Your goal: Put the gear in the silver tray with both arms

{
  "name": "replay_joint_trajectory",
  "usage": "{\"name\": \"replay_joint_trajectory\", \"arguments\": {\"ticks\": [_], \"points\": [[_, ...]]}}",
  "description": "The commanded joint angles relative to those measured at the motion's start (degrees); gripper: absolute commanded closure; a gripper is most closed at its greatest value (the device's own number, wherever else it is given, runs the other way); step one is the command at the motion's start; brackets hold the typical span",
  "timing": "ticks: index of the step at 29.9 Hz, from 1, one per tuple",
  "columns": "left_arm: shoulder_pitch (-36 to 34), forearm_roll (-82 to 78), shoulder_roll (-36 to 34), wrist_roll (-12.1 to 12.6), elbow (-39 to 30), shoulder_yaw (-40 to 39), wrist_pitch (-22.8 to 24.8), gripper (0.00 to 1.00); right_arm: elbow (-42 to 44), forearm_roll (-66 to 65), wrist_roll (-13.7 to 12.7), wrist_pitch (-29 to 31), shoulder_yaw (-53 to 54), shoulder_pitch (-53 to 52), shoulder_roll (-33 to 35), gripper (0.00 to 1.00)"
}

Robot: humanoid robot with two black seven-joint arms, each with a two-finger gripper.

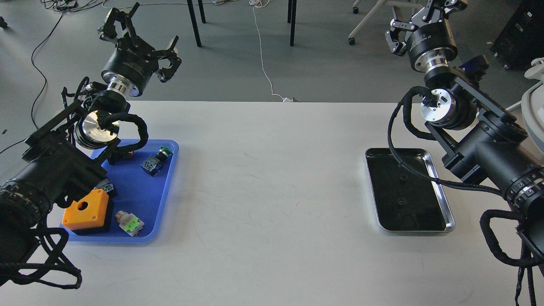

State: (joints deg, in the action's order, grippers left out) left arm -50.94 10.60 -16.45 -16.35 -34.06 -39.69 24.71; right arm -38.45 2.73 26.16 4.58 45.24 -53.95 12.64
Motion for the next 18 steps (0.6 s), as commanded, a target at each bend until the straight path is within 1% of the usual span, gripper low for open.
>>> {"name": "replay_joint_trajectory", "arguments": {"ticks": [1, 5, 12, 16, 18], "points": [[0.84, 0.04, 1.77, 0.09, 1.27, -1.96, 0.33, 0.02, 0.04, 4.92, -0.50, 4.29, 1.34, 2.44, -0.68, 0.01], [1.45, 0.04, 4.14, 0.00, 3.56, -3.11, 0.25, 0.02, 0.04, 5.10, -0.50, 7.54, 1.69, 4.55, -1.65, 0.01], [2.42, 0.04, 4.85, -0.08, 3.56, -3.29, -0.02, 0.02, -0.23, 5.62, -0.33, 8.16, 2.57, 7.02, -1.65, 0.01], [3.12, 0.04, 4.85, -0.52, 3.47, -3.37, -0.10, 0.02, -0.31, 5.54, -0.33, 11.50, 1.96, 6.93, -1.65, 0.01], [3.47, 0.04, 5.02, -0.61, 3.30, -3.37, -0.10, 0.02, -0.49, 5.45, -0.33, 11.86, 1.69, 6.84, -1.74, 0.01]]}}
